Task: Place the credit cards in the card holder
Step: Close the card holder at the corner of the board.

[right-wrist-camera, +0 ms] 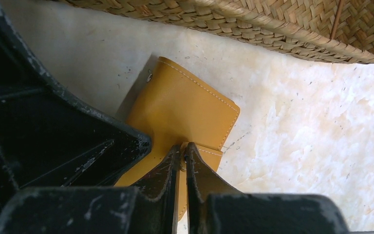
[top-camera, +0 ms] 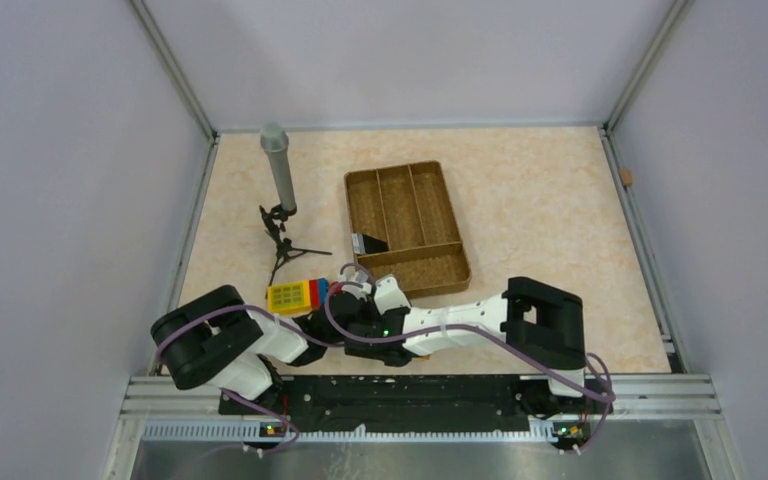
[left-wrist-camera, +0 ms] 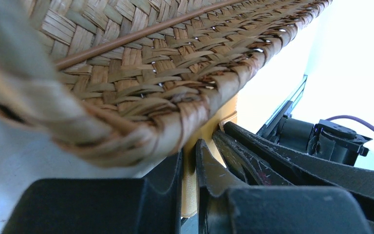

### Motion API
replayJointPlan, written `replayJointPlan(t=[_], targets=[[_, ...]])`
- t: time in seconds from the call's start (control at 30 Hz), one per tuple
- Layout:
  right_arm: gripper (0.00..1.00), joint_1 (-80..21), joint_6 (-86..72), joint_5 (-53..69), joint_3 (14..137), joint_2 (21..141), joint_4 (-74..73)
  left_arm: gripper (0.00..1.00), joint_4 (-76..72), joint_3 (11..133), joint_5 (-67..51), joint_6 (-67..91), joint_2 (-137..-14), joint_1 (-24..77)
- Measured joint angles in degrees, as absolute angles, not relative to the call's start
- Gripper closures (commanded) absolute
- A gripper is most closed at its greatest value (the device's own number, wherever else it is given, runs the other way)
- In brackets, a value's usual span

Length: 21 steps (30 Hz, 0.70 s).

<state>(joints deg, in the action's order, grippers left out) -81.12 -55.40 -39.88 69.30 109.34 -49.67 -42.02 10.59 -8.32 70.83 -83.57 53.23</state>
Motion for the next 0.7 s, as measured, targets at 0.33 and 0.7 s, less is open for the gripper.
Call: replayJointPlan(t=[0.33,0.7], targets=[[1.0,-83.26,-56.66,-44.23,71.09,112.44,-52.1,1.0,-46.33,8.93,-7.75,71.96,-84.79,53.36],[0.95,-84.6,-61.84,-47.13,70.61,111.94,-53.12,1.0,-46.83,8.73,-7.25,71.88,-84.86,53.43]])
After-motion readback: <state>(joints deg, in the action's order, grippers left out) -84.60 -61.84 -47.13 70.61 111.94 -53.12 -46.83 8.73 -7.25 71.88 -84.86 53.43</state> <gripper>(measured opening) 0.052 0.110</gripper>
